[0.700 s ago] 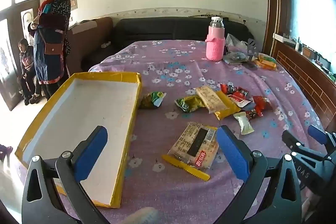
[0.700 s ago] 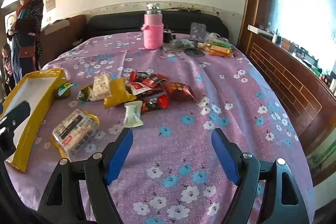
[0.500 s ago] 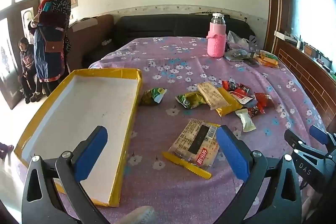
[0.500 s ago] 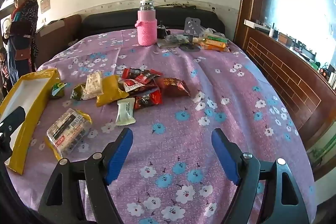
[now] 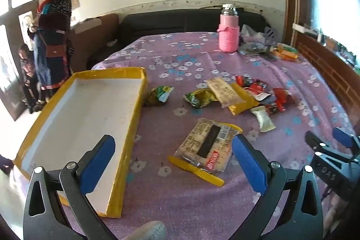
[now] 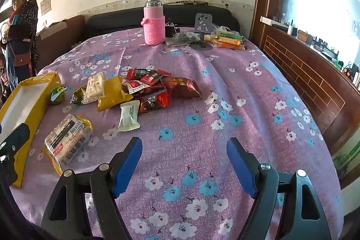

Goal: Organize snacks
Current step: 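Move the left tool toward the large cracker pack on the table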

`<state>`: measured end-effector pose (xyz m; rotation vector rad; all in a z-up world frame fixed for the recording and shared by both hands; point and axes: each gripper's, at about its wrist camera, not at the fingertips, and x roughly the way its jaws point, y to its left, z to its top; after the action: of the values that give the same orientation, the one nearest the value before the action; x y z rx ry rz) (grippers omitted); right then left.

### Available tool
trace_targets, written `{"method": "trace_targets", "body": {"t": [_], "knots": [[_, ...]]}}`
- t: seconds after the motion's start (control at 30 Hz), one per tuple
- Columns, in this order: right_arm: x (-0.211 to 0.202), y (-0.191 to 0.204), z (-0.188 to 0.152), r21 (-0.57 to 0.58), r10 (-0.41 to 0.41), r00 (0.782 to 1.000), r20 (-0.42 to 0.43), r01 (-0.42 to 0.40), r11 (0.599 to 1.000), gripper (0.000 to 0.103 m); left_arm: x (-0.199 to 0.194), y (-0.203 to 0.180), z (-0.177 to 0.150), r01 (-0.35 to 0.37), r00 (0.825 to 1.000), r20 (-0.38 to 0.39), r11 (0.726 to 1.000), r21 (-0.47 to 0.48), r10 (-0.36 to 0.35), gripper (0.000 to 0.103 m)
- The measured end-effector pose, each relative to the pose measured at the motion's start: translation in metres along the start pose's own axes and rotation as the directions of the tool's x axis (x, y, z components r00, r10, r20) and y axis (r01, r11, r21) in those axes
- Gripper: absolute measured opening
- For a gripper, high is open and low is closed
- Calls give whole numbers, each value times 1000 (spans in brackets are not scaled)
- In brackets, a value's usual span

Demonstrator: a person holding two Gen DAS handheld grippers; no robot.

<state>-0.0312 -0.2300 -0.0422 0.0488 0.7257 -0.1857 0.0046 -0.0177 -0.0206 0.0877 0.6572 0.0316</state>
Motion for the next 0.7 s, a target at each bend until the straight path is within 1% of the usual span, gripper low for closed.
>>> {"method": "trace_targets", "body": {"t": [0.1, 0.13, 0.37, 0.43, 0.53, 0.63, 0.7], "knots": [[3, -4, 0, 17, 10, 1000, -9, -10, 1000, 80, 2, -6, -2, -68, 998, -8, 997, 35, 69, 103], [5, -5, 0, 21, 14, 1000, -15, -13, 1000, 80, 3, -6, -2, -77, 997, -12, 996, 38, 78, 103], [12, -7, -2, 27, 30, 999, -34, -29, 999, 80, 13, -2, -8, -60, 996, -65, 998, 32, 61, 103], [15, -8, -2, 35, 49, 998, -45, -47, 998, 80, 16, -1, -8, -42, 996, -78, 999, 33, 45, 103], [22, -12, 1, 59, 116, 990, -79, -112, 992, 80, 15, 3, -8, 8, 996, -87, 1000, 24, -6, 103], [32, -12, 10, 77, 209, 972, -111, -201, 976, 80, 10, 10, -6, 69, 995, -76, 998, 3, -68, 103], [37, -7, 18, 71, 245, 962, -122, -238, 969, 80, 5, 15, -4, 112, 991, -67, 994, -5, -112, 103]]}}
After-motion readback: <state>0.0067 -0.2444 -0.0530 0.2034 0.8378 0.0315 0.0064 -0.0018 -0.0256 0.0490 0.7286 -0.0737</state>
